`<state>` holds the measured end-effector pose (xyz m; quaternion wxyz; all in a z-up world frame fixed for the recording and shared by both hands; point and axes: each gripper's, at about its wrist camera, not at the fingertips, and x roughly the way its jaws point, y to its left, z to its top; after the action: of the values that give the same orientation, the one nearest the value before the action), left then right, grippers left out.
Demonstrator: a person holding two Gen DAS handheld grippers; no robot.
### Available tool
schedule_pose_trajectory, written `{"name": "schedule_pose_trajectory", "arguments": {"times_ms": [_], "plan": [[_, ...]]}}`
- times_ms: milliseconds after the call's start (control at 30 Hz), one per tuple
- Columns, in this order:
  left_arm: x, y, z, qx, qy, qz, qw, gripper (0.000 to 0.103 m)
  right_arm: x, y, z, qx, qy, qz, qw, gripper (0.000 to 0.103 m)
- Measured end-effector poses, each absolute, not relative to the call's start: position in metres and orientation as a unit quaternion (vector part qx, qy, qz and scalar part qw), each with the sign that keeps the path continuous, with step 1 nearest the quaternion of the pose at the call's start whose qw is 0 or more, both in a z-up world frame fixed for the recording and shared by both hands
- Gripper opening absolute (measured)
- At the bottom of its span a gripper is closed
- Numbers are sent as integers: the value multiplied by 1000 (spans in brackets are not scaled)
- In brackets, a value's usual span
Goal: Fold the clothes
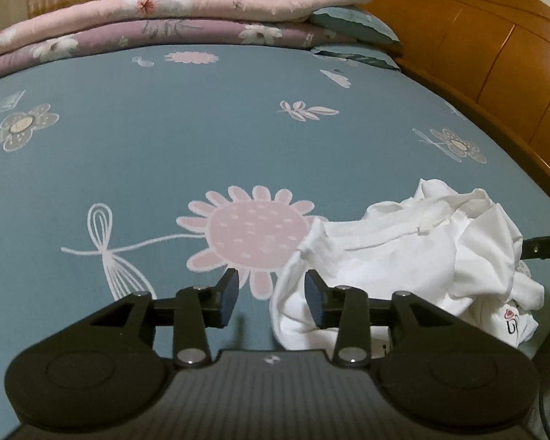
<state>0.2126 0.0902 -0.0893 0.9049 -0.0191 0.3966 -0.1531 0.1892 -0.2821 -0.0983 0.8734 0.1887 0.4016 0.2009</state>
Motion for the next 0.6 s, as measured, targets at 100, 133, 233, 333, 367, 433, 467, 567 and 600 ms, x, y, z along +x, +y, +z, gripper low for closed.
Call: {"name": "schedule_pose_trajectory", "arguments": {"times_ms": [100,133,233,333,367,433,467,567,600], "plan": [[210,94,-93,-19,401,-152,903,41,181,-269,-87,163,378,222,884,46],[210,94,-94,-18,403,-152,903,41,179,-265,-83,155,369,237,885,46],[208,95,-97,-20,407,-154,900,41,178,-253,-74,136,353,265,887,46],[206,94,-96,-26,408,-159,899,41,185,-245,-74,135,357,276,882,43],[205,94,-96,-27,407,-162,899,41,187,-244,-75,140,363,282,877,39],[203,94,-94,-25,405,-166,899,42,186,-245,-74,136,364,282,877,16],[201,94,-93,-23,405,-167,899,43,185,-246,-71,131,364,281,878,12],[199,94,-92,-18,404,-177,898,48,181,-253,-61,112,358,261,890,7],[198,93,-92,-17,403,-180,897,48,180,-258,-57,108,353,250,895,6]]}}
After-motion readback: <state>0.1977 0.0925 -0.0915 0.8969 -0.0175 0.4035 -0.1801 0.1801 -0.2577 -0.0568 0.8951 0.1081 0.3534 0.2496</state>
